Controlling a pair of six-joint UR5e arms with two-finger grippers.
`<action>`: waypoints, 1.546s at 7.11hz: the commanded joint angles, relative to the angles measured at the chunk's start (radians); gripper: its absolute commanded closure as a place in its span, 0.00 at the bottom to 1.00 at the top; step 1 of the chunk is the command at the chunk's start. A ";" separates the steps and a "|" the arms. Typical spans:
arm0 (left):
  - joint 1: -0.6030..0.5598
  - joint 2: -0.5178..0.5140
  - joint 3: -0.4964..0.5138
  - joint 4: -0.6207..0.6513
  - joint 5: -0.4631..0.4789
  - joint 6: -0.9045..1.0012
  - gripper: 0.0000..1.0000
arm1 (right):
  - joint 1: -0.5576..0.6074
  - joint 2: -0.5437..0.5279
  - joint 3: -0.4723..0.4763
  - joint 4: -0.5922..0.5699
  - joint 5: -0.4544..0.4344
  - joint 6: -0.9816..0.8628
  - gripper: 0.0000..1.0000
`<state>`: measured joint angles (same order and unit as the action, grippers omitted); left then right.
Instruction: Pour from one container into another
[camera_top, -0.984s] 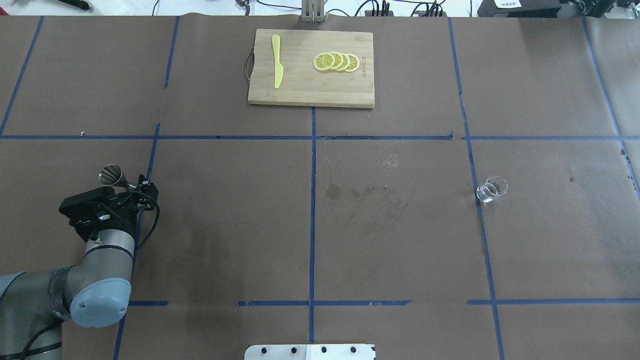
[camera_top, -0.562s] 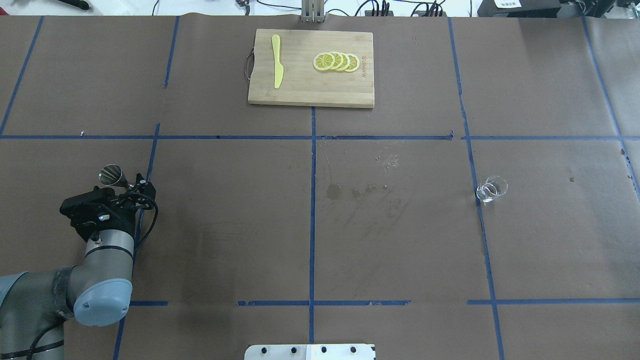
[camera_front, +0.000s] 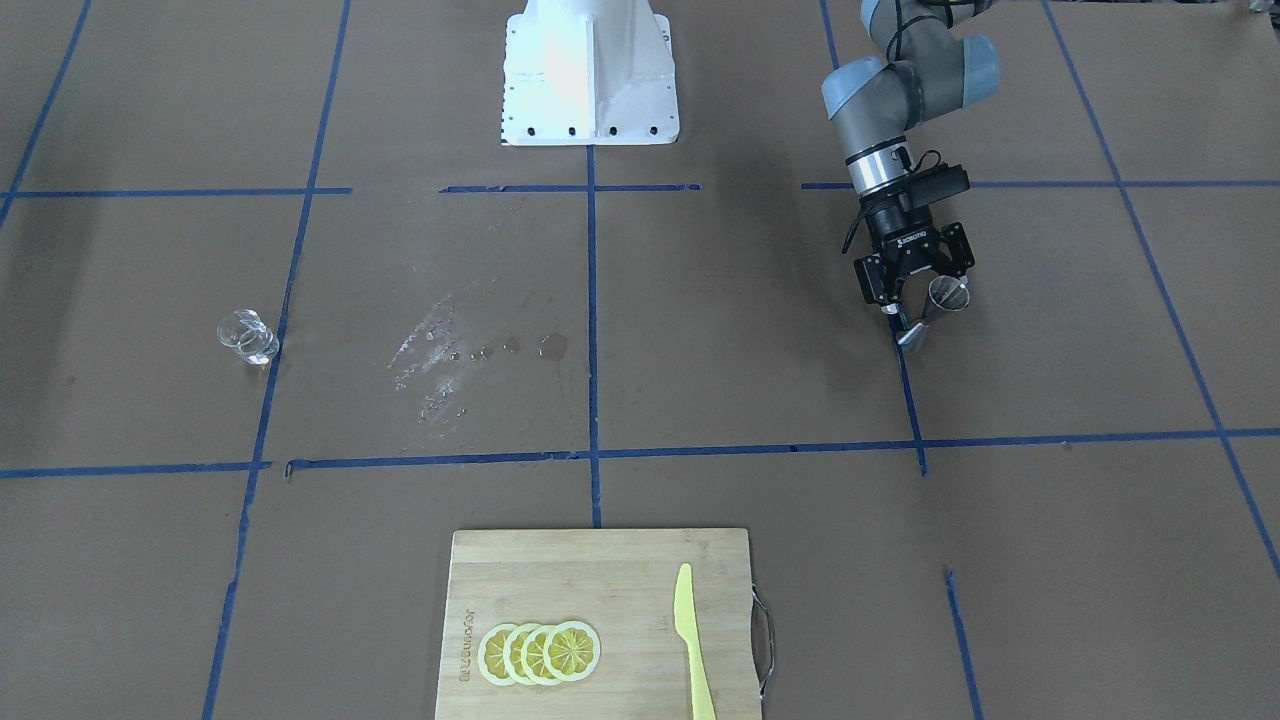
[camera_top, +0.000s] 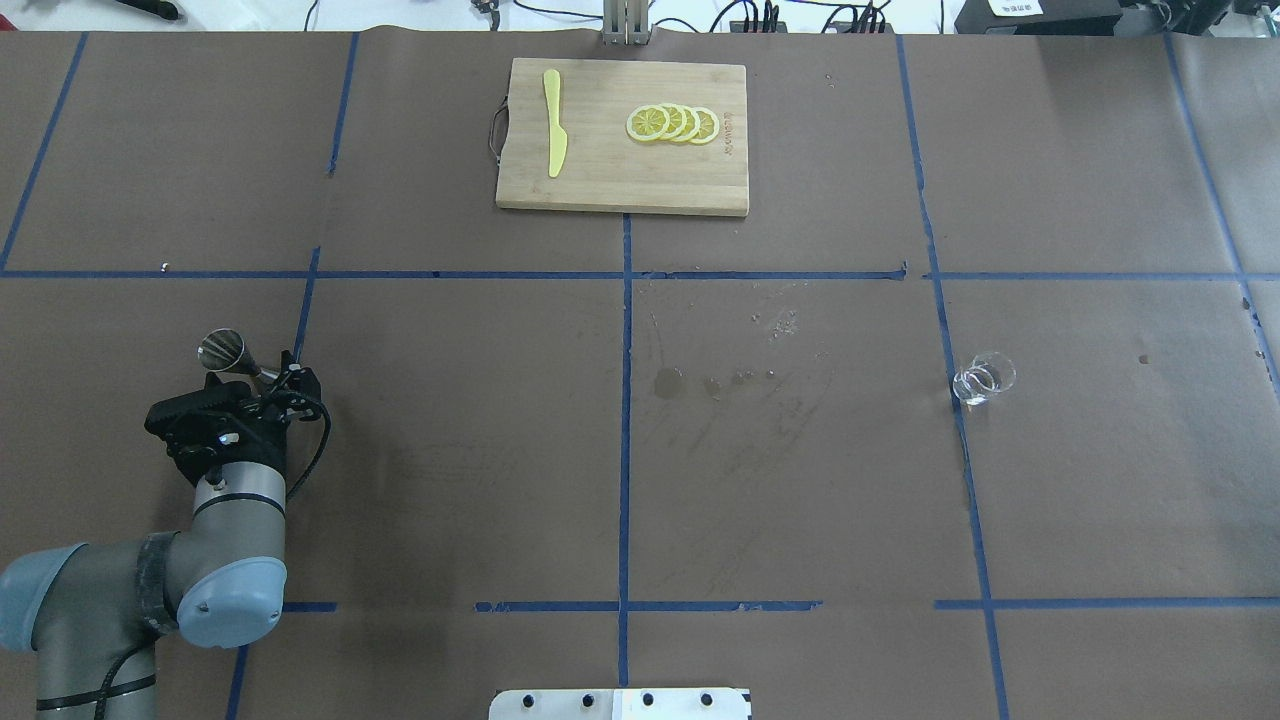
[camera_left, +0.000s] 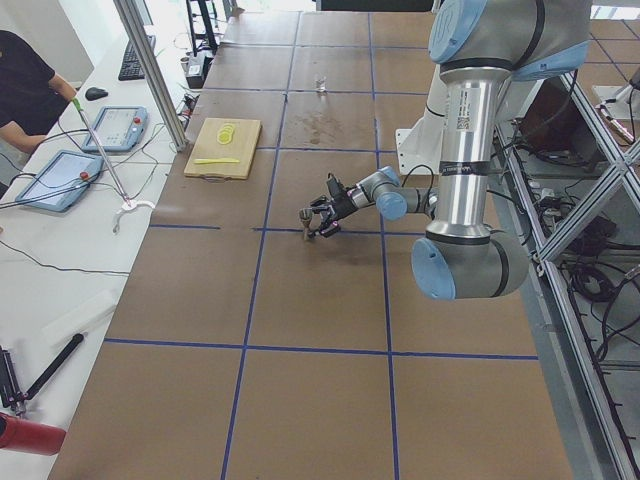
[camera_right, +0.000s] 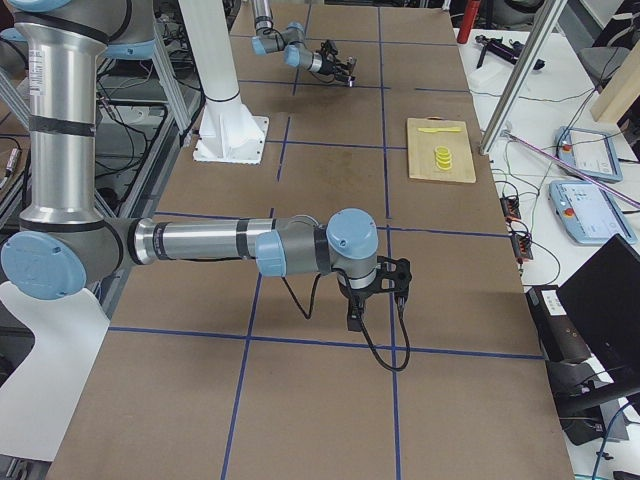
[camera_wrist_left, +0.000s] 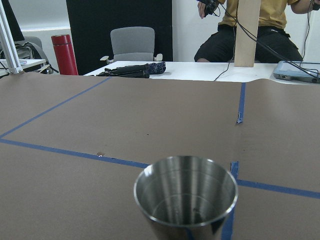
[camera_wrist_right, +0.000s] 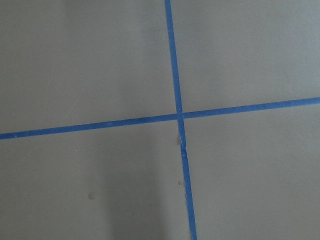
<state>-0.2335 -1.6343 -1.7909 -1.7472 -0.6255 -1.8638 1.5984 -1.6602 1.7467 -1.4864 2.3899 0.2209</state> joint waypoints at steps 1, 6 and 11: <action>-0.003 -0.002 0.005 0.000 0.001 0.000 0.21 | 0.000 0.000 0.004 0.000 0.000 0.000 0.00; -0.004 0.005 0.007 0.000 0.012 0.000 0.29 | 0.000 -0.001 0.002 0.000 0.000 0.003 0.00; -0.006 0.002 0.018 0.000 0.012 -0.044 0.88 | 0.000 -0.001 -0.001 0.000 0.002 0.003 0.00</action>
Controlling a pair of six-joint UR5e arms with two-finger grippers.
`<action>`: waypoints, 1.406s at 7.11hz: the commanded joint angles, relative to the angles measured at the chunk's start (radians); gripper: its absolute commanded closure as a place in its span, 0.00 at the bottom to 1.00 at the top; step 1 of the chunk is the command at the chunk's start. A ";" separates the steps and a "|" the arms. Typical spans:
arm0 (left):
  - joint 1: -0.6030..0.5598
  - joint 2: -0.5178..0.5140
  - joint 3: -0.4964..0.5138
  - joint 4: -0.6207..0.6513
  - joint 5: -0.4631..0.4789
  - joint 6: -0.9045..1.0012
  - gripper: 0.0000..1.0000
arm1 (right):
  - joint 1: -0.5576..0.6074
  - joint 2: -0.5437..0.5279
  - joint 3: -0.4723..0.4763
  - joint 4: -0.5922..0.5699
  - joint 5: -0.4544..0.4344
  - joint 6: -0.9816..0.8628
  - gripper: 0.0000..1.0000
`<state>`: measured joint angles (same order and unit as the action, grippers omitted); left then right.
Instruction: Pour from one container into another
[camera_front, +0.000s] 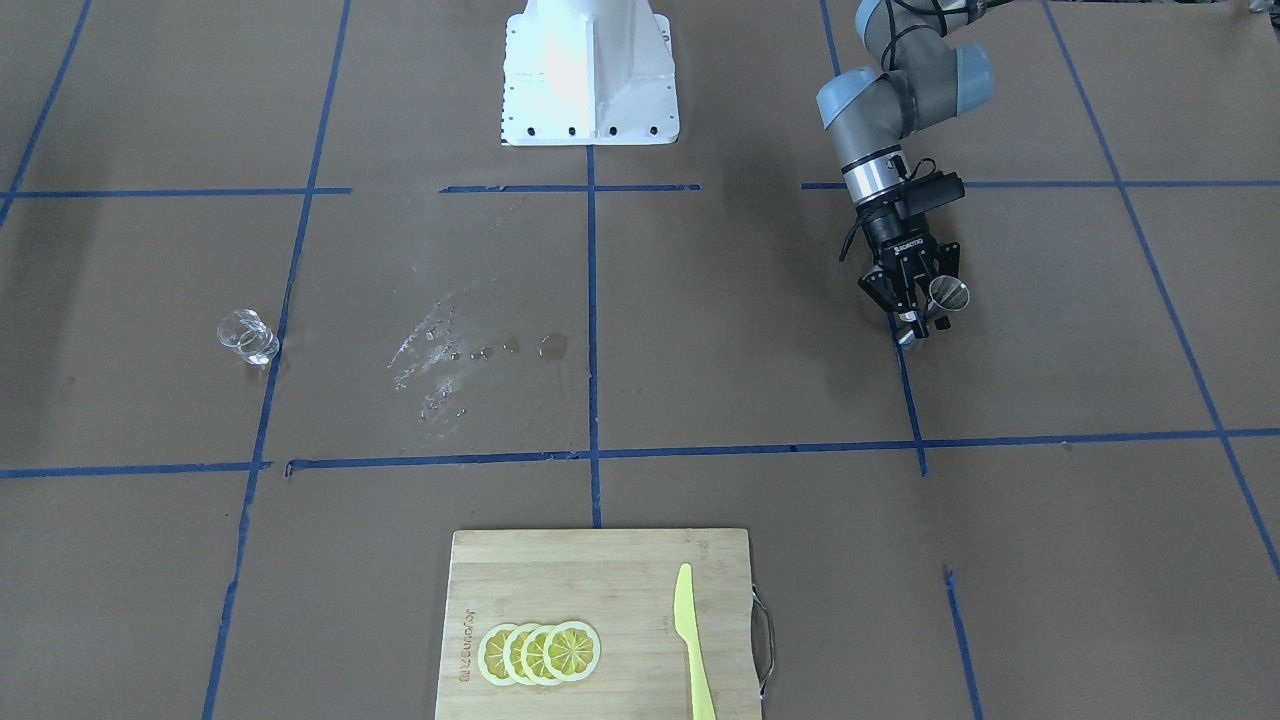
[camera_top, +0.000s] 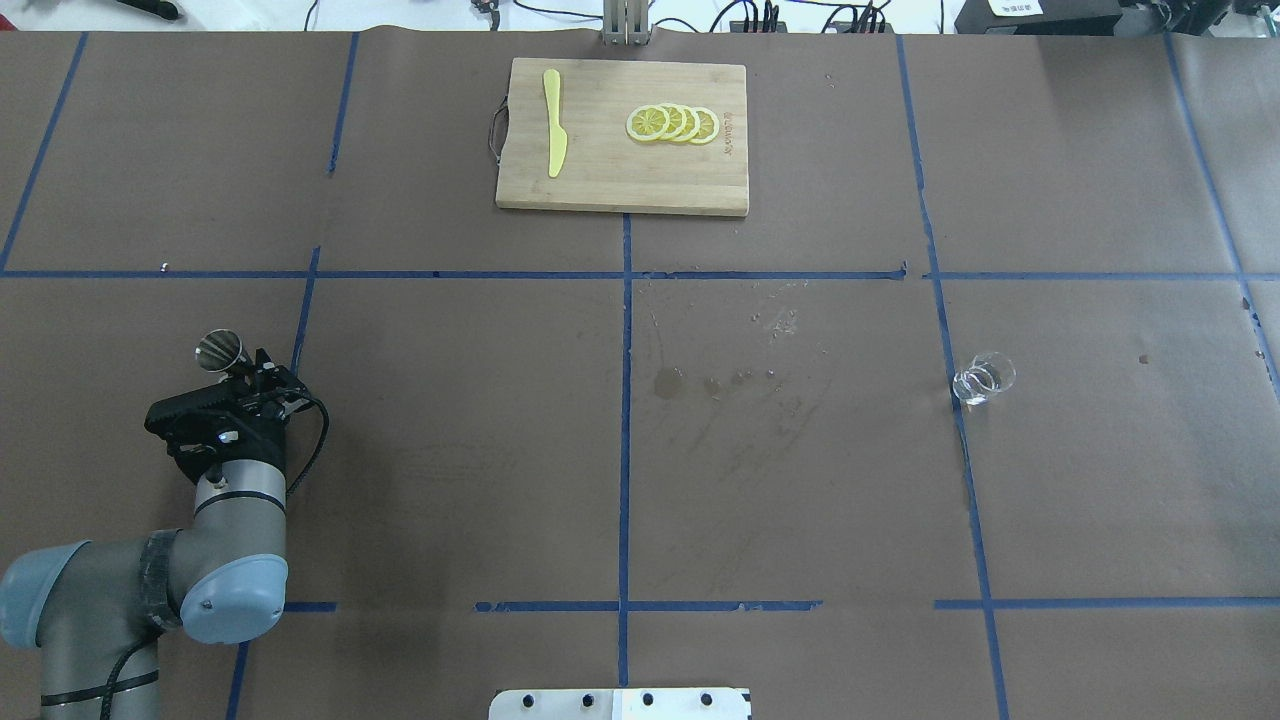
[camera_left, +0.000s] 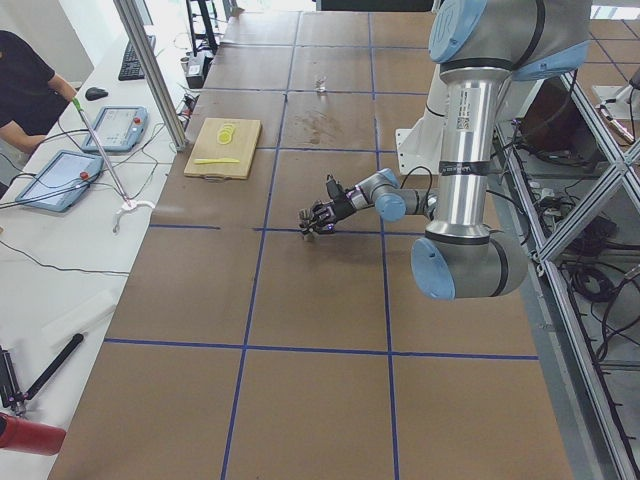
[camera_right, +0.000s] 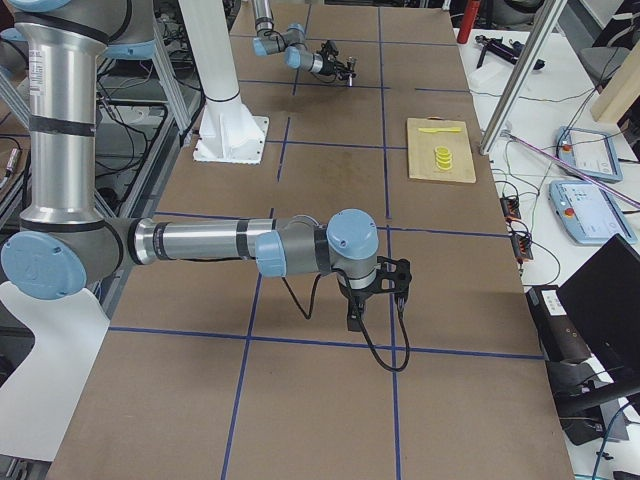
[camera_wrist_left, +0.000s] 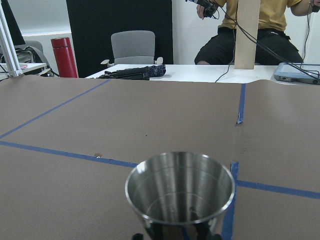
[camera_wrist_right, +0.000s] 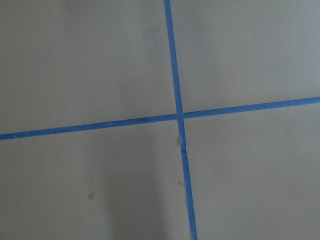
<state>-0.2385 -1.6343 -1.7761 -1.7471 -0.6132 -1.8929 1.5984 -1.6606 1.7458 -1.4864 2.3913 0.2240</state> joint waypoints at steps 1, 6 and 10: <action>-0.004 0.008 -0.006 0.001 0.000 -0.021 1.00 | 0.000 -0.001 0.001 0.000 0.000 0.000 0.00; -0.074 -0.004 -0.140 -0.003 0.018 -0.002 1.00 | -0.002 -0.002 0.038 0.012 0.063 0.021 0.00; -0.070 -0.174 -0.155 -0.156 0.020 0.389 1.00 | -0.142 -0.016 0.223 0.076 0.028 0.249 0.00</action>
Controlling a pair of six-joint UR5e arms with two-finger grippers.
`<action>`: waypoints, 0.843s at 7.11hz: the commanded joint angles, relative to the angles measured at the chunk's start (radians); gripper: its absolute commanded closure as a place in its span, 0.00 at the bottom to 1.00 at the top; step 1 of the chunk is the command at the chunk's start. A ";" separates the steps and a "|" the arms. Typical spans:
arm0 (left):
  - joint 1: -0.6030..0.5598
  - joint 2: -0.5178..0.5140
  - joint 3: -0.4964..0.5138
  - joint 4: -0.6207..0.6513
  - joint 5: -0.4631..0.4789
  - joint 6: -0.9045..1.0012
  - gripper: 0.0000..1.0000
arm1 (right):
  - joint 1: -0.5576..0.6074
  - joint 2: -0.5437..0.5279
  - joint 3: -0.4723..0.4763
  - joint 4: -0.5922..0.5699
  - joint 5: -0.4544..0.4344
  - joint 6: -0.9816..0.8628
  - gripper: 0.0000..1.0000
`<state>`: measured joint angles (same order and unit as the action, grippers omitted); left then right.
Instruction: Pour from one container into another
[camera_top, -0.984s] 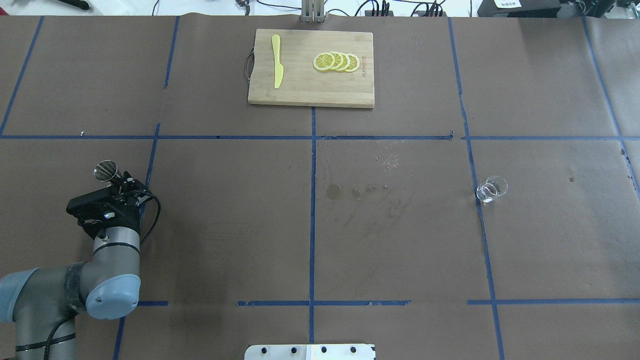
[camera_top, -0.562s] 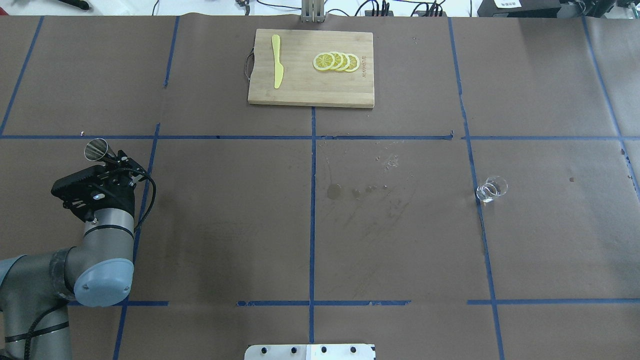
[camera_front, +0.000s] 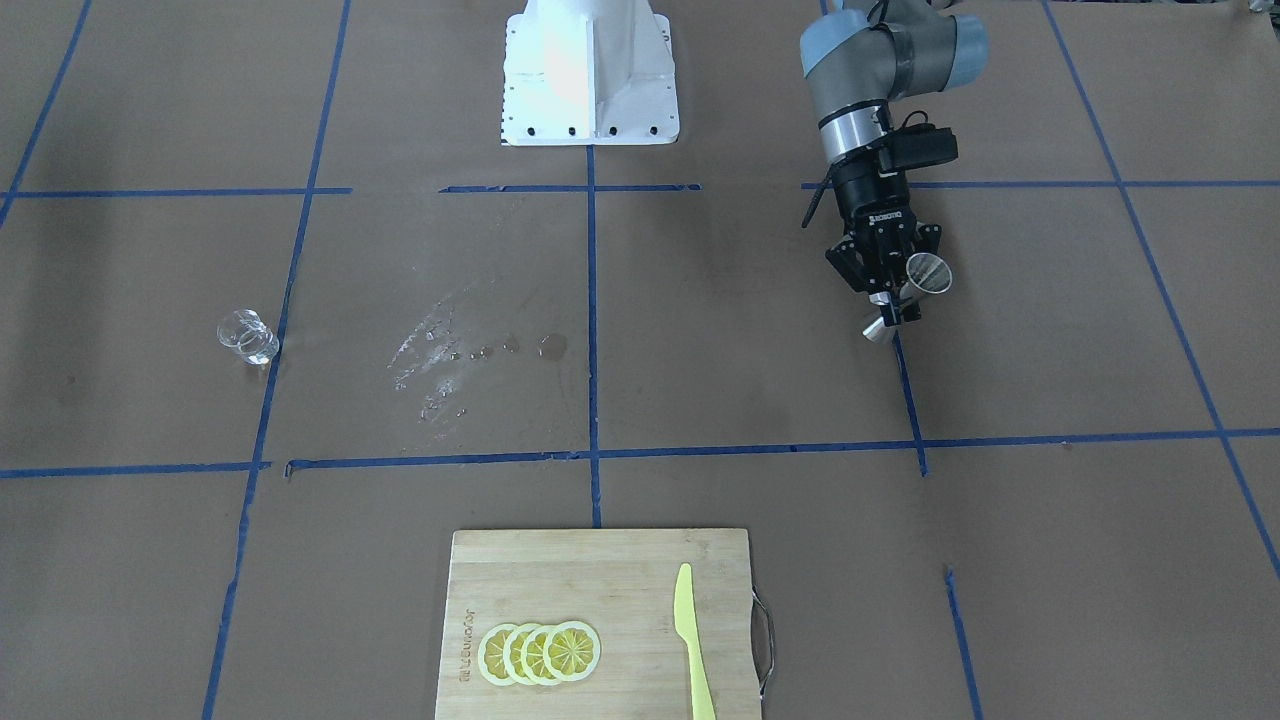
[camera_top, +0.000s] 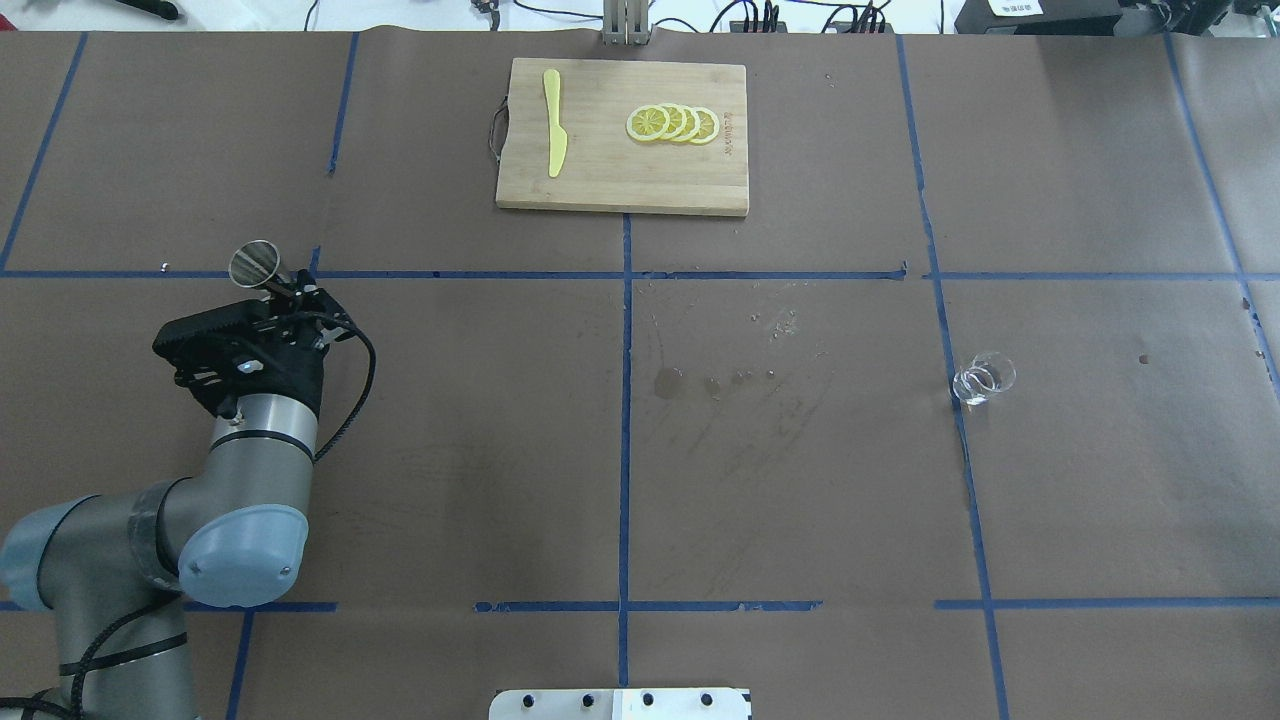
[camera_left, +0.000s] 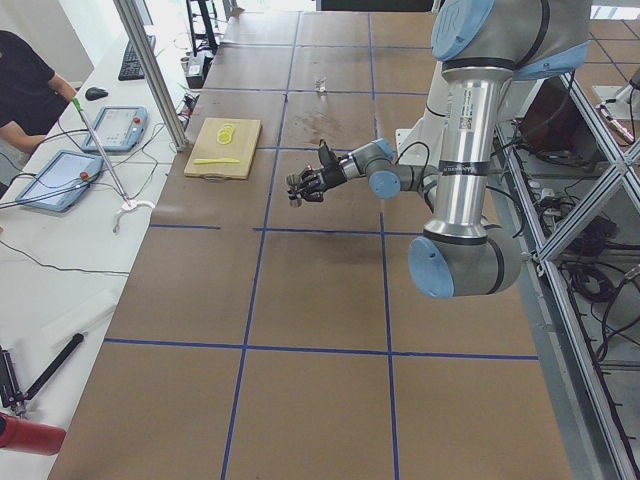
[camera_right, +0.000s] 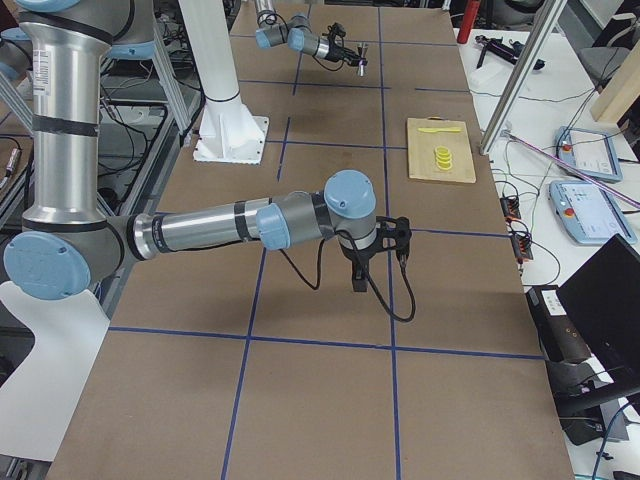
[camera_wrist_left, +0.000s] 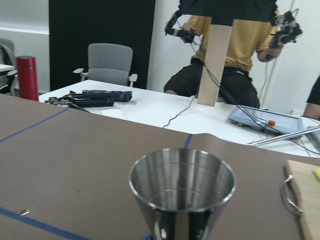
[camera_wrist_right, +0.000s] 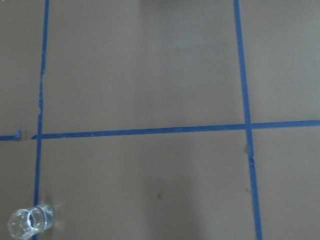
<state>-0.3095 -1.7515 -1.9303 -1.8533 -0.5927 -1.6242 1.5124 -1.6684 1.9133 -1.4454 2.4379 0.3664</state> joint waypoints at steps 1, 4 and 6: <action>0.004 -0.074 0.001 -0.131 -0.007 0.238 1.00 | -0.122 -0.014 0.090 0.086 -0.073 0.185 0.00; -0.002 -0.085 0.014 -0.409 -0.012 0.664 1.00 | -0.268 -0.020 0.214 0.115 -0.156 0.367 0.00; -0.022 -0.083 0.016 -0.411 -0.127 0.701 1.00 | -0.358 -0.022 0.285 0.115 -0.239 0.483 0.00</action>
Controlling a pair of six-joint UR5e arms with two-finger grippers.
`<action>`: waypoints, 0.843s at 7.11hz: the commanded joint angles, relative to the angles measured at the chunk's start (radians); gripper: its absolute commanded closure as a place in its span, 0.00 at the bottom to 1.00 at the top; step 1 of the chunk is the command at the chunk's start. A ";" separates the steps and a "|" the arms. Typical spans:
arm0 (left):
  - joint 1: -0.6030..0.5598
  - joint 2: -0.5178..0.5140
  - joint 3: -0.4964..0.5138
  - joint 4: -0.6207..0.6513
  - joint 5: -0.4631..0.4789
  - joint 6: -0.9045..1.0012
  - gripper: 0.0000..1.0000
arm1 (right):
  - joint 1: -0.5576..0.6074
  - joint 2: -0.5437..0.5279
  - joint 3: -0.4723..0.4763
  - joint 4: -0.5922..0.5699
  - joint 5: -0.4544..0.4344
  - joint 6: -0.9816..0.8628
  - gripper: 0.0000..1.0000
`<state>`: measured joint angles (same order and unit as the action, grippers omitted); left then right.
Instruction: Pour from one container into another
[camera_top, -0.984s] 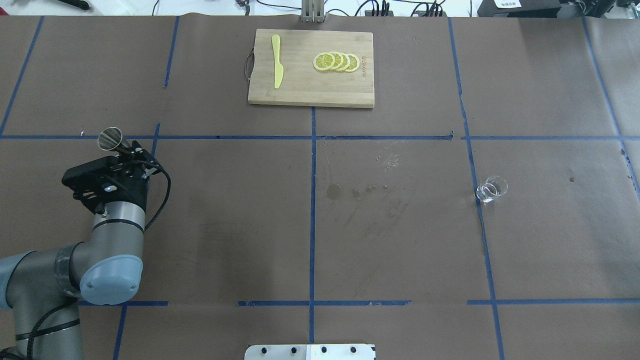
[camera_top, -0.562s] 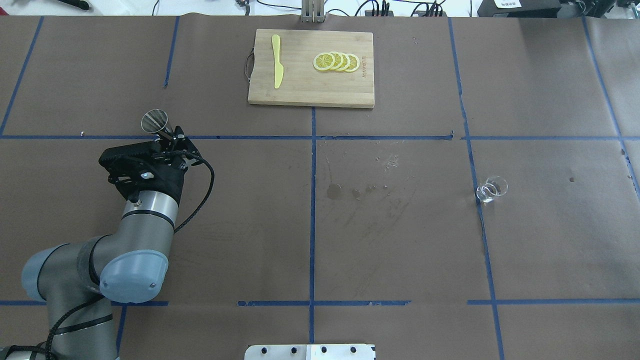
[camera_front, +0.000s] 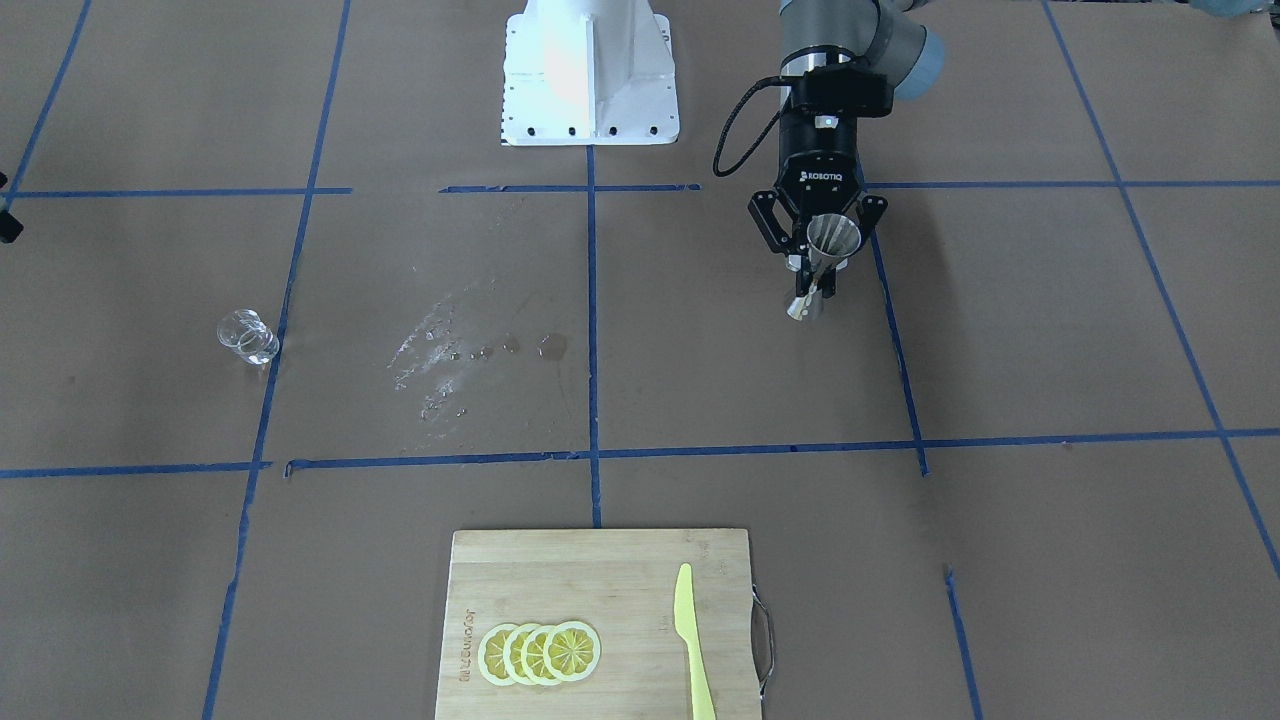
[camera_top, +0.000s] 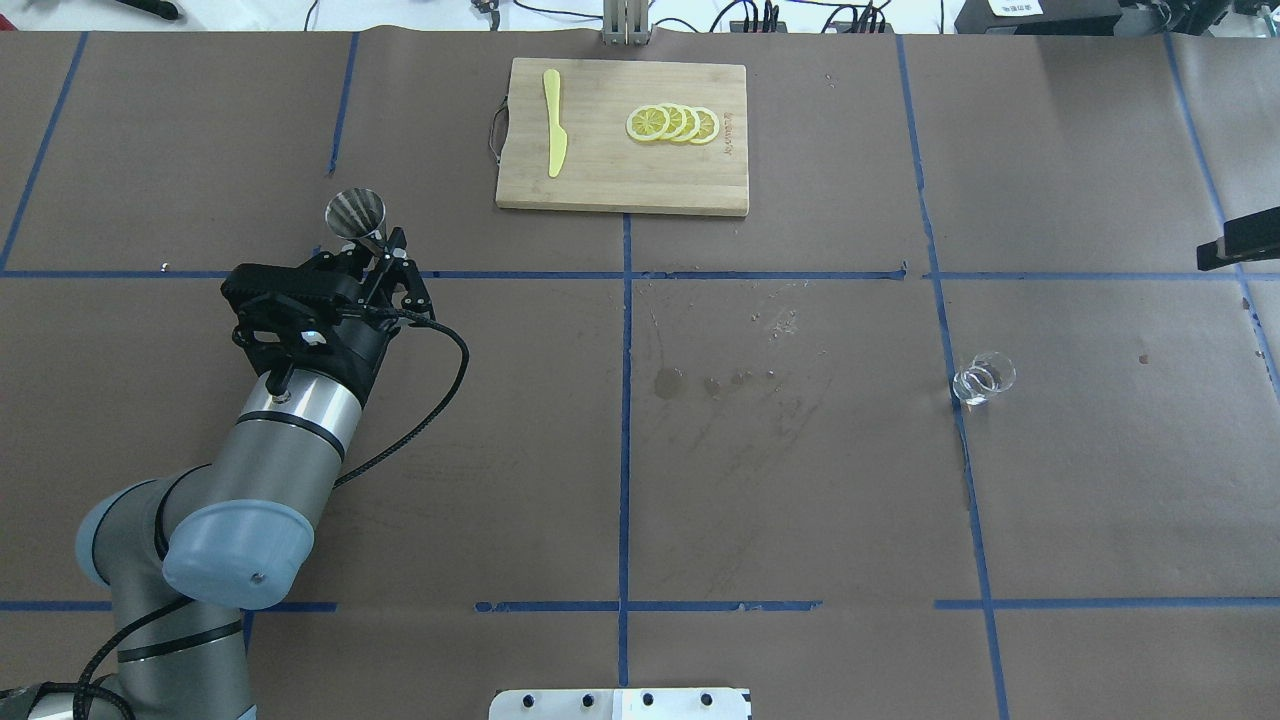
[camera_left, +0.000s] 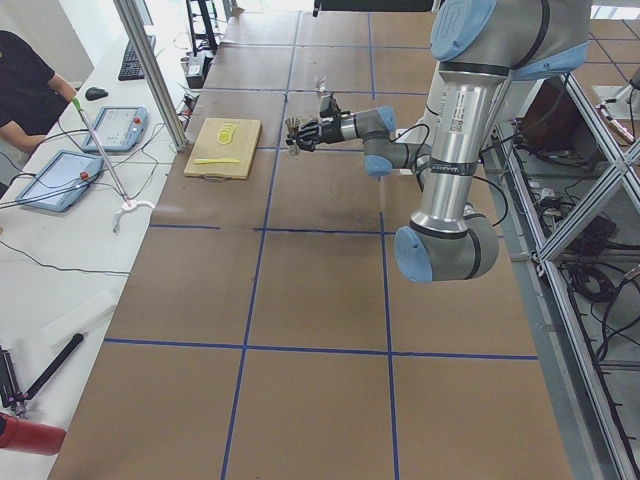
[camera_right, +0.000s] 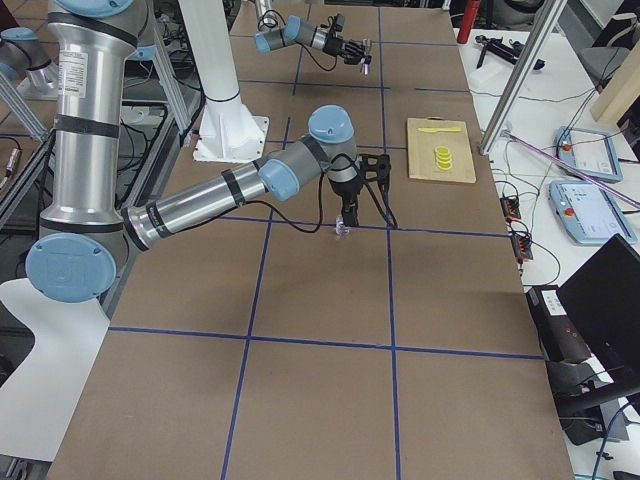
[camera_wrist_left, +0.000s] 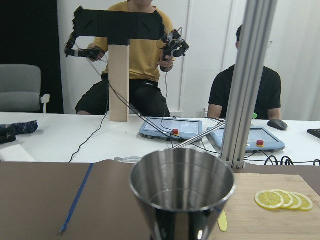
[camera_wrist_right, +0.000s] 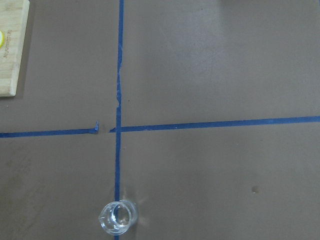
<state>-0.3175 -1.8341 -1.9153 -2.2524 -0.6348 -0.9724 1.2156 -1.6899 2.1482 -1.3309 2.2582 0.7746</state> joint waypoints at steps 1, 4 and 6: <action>-0.024 -0.002 -0.002 -0.053 -0.182 0.111 1.00 | -0.147 -0.002 0.092 0.001 -0.171 0.163 0.00; -0.028 -0.005 0.056 -0.220 -0.258 0.254 1.00 | -0.281 -0.016 0.124 0.071 -0.325 0.300 0.00; -0.028 -0.072 0.074 -0.219 -0.299 0.255 1.00 | -0.330 -0.074 0.124 0.180 -0.400 0.369 0.00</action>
<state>-0.3446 -1.8730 -1.8546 -2.4676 -0.8988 -0.7228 0.9223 -1.7339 2.2710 -1.2142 1.9125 1.0867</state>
